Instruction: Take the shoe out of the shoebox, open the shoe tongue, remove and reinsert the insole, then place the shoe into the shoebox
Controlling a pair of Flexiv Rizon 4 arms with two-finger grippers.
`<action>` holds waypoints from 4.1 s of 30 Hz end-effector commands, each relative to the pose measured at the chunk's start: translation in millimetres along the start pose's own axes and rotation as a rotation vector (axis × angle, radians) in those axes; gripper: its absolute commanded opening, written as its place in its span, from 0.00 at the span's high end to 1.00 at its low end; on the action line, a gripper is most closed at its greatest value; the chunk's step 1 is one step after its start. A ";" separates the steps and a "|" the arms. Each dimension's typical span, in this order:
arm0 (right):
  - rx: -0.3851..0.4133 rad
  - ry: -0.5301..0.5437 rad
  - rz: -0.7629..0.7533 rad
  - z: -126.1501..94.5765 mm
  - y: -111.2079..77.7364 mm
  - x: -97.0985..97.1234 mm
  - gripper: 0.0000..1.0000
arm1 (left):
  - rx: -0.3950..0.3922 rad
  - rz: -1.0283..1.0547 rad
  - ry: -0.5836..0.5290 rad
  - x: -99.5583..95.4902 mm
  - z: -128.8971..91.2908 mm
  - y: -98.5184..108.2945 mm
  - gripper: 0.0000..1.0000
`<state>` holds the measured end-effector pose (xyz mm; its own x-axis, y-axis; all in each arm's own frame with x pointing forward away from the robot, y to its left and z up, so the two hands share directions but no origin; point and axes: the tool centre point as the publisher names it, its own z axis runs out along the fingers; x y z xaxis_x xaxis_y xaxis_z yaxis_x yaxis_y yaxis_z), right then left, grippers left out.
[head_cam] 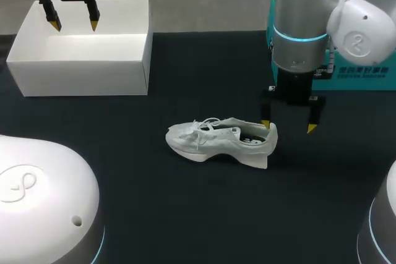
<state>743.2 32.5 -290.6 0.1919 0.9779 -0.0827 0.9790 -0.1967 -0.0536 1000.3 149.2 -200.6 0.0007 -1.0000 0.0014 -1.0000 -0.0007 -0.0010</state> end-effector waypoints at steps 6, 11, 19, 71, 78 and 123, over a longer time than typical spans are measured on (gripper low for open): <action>-0.223 0.044 -0.632 -1.5 13.9 -3.6 0.00 | 0.000 0.000 -0.001 -0.1 -0.2 0.1 0.00; -0.291 0.198 -1.189 -8.2 22.4 1.5 0.00 | 0.000 0.000 -0.001 -0.1 -0.2 0.1 0.00; -0.324 0.106 -1.654 -14.5 18.9 -3.4 0.00 | 0.000 0.000 -0.001 -0.1 -0.2 0.1 0.00; -0.898 0.789 -1.795 29.7 0.9 -61.0 0.00 | 0.000 0.000 -0.001 -0.1 -0.2 0.1 0.00; -0.738 0.703 -1.774 37.7 3.9 -65.5 0.00 | 0.000 0.000 -0.001 -0.1 -0.2 0.1 0.00; -0.888 0.748 -1.641 93.5 42.2 -116.4 0.00 | 0.000 0.000 -0.001 -0.1 -0.2 0.1 0.00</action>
<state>755.8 -95.5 -371.6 -0.9931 0.0299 -0.1137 -0.0732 0.5993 0.7972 1000.3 149.3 -200.7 0.0007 -1.0000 0.0014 -1.0000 -0.0007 -0.0010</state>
